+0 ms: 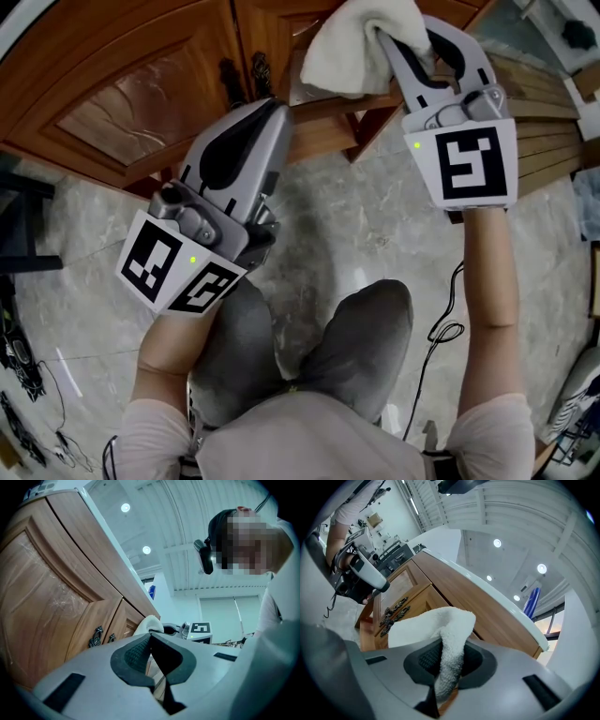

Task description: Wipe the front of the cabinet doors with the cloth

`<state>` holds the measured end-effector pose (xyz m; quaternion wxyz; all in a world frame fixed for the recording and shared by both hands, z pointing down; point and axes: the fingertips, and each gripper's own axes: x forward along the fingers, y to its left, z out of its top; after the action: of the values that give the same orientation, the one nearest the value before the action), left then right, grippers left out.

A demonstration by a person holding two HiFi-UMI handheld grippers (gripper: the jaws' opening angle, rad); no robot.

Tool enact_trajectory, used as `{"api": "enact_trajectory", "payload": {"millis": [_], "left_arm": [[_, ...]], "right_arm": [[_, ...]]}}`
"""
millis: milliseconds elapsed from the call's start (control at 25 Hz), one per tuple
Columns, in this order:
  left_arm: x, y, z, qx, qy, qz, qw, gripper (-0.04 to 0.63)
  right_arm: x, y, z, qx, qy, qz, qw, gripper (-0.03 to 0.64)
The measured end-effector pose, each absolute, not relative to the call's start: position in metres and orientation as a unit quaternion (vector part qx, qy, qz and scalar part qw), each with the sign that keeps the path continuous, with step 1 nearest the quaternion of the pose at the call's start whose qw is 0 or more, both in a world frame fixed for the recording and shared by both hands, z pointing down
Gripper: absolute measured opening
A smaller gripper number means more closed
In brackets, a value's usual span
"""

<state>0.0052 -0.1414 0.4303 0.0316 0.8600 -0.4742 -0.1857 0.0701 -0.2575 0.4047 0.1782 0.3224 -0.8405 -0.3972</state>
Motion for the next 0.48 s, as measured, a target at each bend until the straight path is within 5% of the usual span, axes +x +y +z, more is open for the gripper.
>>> {"api": "enact_trajectory", "payload": {"millis": [480], "left_arm": [[0.022, -0.155, 0.443, 0.866, -0.461, -0.188, 0.041, 0.017]], "right_arm": [[0.134, -0.300, 0.411, 0.403, -0.822, -0.354, 0.192, 0.071]]}}
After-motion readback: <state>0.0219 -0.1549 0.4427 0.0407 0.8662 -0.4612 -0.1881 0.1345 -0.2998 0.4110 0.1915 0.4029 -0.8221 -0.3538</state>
